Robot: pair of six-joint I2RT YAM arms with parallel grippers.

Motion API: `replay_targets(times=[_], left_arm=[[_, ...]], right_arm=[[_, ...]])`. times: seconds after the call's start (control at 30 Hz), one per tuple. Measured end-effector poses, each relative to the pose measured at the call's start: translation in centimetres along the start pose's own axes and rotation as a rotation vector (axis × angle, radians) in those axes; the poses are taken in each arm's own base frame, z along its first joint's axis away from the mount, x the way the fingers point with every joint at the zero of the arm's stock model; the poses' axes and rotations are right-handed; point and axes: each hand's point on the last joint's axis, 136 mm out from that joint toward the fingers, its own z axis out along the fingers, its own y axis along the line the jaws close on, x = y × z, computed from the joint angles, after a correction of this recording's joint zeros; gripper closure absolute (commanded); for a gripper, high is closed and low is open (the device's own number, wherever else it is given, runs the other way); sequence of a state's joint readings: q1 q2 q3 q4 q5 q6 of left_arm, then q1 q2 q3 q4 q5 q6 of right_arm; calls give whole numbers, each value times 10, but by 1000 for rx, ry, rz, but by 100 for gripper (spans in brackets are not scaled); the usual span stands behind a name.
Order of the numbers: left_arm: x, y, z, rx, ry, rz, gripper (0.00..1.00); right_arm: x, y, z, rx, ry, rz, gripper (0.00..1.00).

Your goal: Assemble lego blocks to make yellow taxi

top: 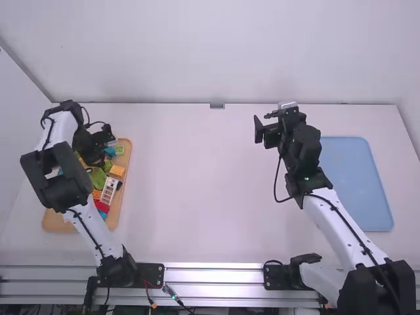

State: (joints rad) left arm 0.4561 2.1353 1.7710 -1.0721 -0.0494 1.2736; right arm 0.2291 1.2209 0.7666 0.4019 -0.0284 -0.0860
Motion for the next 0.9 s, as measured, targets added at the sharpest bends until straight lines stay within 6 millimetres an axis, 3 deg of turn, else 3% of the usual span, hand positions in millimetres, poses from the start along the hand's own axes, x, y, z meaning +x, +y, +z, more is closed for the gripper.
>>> replay_targets(times=[0.03, 0.1, 0.2, 0.23, 0.43, 0.47, 0.53, 0.6, 0.63, 0.73, 0.9], left_arm=[[-21, -6, -8, 0, -2, 13, 60], [-35, -10, -13, -5, -4, 22, 61], [-81, -27, -23, -18, -14, 73, 62], [-88, -30, -23, -19, -15, 83, 62], [-182, -83, -30, -67, -63, 218, 66], [-202, -99, -32, -71, -76, 246, 65], [-220, -118, -33, -69, -89, 274, 65], [-251, -165, -36, -37, -106, 345, 63], [-254, -174, -36, -29, -108, 356, 62], [-284, -232, -39, 19, -143, 433, 66], [-297, -303, -24, 80, -146, 528, 66]], right_arm=[[1, 0, 0, -2, 5, -9, 1], [3, 1, 0, -3, 10, -19, 1], [4, 0, 0, 1, 17, -39, 1], [4, 0, 0, -2, 16, -39, 1], [5, -7, 0, 18, 18, -49, 1], [5, -11, 0, 30, 20, -47, 1], [6, -16, -1, 40, 21, -45, 1], [7, -27, -2, 65, 26, -40, 1], [8, -28, -2, 67, 28, -40, 1], [9, -39, -3, 92, 32, -35, 1], [15, -49, -5, 117, 55, -30, 1]])
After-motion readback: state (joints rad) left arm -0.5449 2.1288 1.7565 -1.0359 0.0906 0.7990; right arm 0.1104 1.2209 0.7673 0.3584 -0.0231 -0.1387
